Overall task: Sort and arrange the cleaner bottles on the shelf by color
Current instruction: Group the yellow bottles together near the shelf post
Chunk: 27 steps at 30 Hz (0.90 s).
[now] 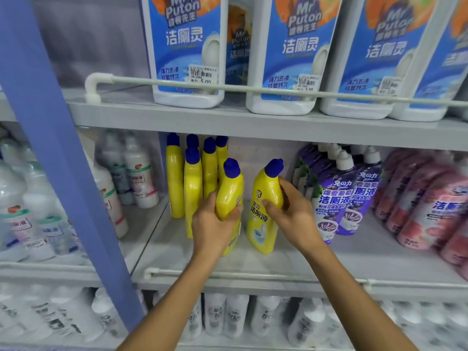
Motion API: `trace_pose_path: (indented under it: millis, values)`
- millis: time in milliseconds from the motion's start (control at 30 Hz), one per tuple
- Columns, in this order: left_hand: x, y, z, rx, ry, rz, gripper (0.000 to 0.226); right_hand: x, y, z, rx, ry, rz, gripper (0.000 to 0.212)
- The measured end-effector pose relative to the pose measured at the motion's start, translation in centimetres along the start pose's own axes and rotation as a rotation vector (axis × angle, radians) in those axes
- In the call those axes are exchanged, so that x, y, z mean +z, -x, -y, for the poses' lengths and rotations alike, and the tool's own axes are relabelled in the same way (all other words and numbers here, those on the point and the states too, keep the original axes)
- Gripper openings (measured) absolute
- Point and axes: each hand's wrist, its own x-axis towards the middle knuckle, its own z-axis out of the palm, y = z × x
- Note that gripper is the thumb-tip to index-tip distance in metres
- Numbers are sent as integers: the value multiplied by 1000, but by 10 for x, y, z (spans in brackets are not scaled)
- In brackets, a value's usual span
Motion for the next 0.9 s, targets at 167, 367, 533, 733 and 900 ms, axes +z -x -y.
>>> trace_pose_path:
  millis: [167,367,533,733,900]
  values:
    - [31,-21,-6,-13,52,93,24,-3,-5,-12,82,-90,4,52]
    - [24,-21,11,-96,158,345,66,14,12,-38,191,-191,-111,56]
    - [26,-28,13,-69,96,387,85,28,16,-40,159,-142,-239,47]
    - [45,-60,15,-113,198,553,78,20,-4,-42,133,-74,-270,23]
    - [81,-76,11,-158,182,259,65,33,-20,-62,161,22,-391,36]
